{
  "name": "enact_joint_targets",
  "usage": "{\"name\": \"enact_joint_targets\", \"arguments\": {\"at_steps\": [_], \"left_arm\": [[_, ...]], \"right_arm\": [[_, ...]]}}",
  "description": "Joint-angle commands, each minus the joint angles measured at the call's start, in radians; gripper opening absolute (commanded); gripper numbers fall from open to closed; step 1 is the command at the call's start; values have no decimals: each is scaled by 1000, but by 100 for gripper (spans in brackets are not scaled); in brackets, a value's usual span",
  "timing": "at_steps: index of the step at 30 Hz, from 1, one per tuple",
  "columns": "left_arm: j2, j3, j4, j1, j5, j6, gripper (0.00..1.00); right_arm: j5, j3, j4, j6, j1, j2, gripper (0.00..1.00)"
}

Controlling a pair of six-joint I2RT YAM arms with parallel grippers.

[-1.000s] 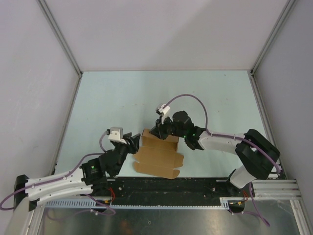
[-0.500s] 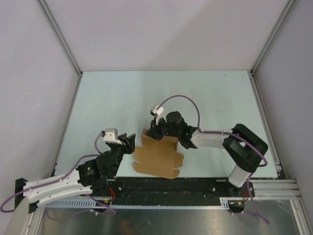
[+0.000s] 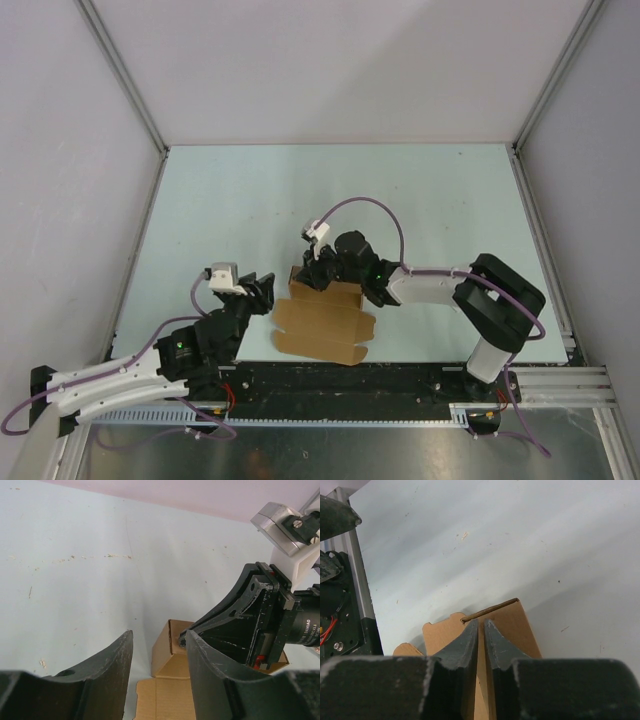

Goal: Fold the paper box

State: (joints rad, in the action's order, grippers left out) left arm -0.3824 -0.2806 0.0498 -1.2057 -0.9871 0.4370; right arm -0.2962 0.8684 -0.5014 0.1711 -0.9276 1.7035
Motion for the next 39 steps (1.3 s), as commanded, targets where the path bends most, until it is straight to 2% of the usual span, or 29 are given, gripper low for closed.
{"name": "enact_joint_targets", "arguments": {"at_steps": [1, 7, 8, 10, 11, 14, 18, 23, 25, 29, 31, 32, 35, 39], "left_arm": [[-1, -6, 5, 6, -30, 11, 52], [-19, -11, 8, 8, -30, 9, 55], [-24, -17, 9, 8, -30, 8, 57], [-32, -25, 13, 6, -21, 5, 59], [-33, -31, 13, 8, -16, 3, 61], [-53, -48, 21, 6, 5, -9, 64], [-78, -80, 48, 9, 37, -6, 67], [-88, -107, 96, 9, 99, -1, 71], [-95, -136, 125, 12, 122, 11, 72], [-95, -210, 249, 12, 159, 48, 75], [-99, -273, 307, 27, 166, 94, 81], [-105, -297, 373, 35, 172, 109, 83], [-144, -406, 508, 69, 177, 183, 92], [-170, -486, 581, 136, 212, 213, 95]], "right_arm": [[19, 32, 12, -22, 13, -67, 15], [32, 32, 83, -16, 47, -200, 22], [45, 32, 104, -16, 58, -217, 28], [87, 30, 191, -21, 68, -263, 35], [97, 32, 222, -34, 81, -303, 42], [144, 32, 372, -59, 98, -385, 48], [259, 32, 620, -53, 104, -493, 50], [292, 32, 794, -93, 69, -588, 57], [234, 32, 811, -192, 23, -628, 59], [279, 41, 811, -295, -63, -631, 64], [371, 41, 801, -388, -149, -589, 64], [479, 41, 775, -419, -184, -565, 65], [679, 41, 713, -522, -292, -470, 66], [770, 41, 615, -604, -329, -380, 66]]}}
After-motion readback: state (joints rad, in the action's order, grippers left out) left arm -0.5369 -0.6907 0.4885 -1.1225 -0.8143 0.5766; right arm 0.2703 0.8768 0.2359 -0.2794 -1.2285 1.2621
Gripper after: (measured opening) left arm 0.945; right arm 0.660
